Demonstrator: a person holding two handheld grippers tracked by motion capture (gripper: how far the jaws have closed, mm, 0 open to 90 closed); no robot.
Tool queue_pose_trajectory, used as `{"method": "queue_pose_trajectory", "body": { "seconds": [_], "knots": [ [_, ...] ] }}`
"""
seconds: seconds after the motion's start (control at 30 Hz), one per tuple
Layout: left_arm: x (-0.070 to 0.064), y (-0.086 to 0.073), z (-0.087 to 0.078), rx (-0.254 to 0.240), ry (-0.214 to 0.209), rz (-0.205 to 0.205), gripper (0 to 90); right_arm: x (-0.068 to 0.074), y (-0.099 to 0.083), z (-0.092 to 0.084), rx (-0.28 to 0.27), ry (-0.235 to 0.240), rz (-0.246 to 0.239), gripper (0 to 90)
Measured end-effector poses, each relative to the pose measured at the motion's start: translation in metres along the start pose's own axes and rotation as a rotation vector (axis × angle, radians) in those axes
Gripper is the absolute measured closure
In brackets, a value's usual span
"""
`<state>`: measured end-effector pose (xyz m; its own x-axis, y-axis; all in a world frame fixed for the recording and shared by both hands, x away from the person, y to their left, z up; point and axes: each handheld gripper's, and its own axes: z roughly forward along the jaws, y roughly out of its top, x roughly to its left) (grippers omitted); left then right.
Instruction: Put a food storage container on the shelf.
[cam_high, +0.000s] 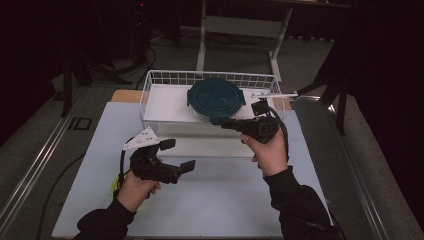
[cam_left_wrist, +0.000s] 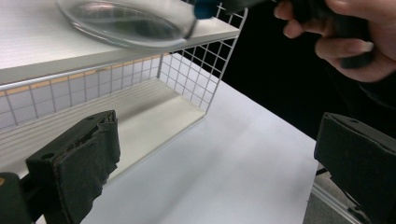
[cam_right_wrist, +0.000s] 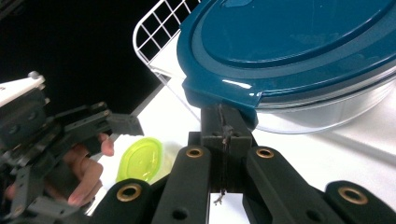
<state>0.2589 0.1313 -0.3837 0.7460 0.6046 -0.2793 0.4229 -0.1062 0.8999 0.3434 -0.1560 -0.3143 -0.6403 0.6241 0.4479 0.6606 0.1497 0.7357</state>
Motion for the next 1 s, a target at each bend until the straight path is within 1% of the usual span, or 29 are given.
{"method": "queue_pose_trajectory", "body": {
  "seconds": [0.1, 0.2, 0.27, 0.37, 0.57, 0.7, 0.8, 0.83, 0.93, 0.97, 1.0],
  "knots": [
    [0.000, -0.001, 0.001, -0.003, -0.003, 0.000, 0.2, 0.000, 0.001, 0.000, 0.001, 0.000, 0.001, 89.8],
    [0.000, -0.004, 0.003, 0.002, -0.008, -0.007, 0.2, -0.005, 0.007, 0.005, -0.003, -0.009, 0.013, 89.8],
    [0.001, -0.006, 0.004, 0.008, -0.004, -0.002, 0.2, -0.008, 0.010, 0.006, -0.004, -0.014, 0.020, 89.8],
    [0.003, -0.008, 0.005, 0.006, -0.008, -0.013, 0.2, -0.012, 0.013, 0.009, -0.003, -0.019, 0.030, 89.8],
    [0.003, -0.009, 0.005, 0.002, -0.019, -0.016, 0.2, -0.016, 0.016, 0.016, 0.002, -0.029, 0.046, 89.8],
    [0.004, -0.010, 0.004, -0.003, -0.024, -0.006, 0.2, -0.016, 0.019, 0.019, -0.004, -0.023, 0.048, 89.6],
    [0.005, -0.011, 0.002, -0.018, -0.027, 0.012, 0.2, -0.013, 0.016, 0.018, -0.006, -0.010, 0.040, 89.0],
    [0.006, -0.011, 0.001, -0.016, -0.028, 0.016, 0.2, -0.012, 0.014, 0.017, -0.006, -0.005, 0.033, 87.4],
    [0.008, -0.011, -0.003, -0.019, -0.033, 0.028, 0.2, -0.008, 0.005, 0.014, -0.010, 0.012, 0.007, 78.0],
    [0.008, -0.010, -0.005, -0.028, -0.045, 0.028, 0.2, -0.007, 0.001, 0.013, -0.013, 0.016, 0.003, 75.0],
    [0.008, -0.010, -0.007, -0.033, -0.056, 0.030, 0.2, -0.006, -0.003, 0.011, -0.020, 0.026, -0.009, 70.0]
  ]
}}
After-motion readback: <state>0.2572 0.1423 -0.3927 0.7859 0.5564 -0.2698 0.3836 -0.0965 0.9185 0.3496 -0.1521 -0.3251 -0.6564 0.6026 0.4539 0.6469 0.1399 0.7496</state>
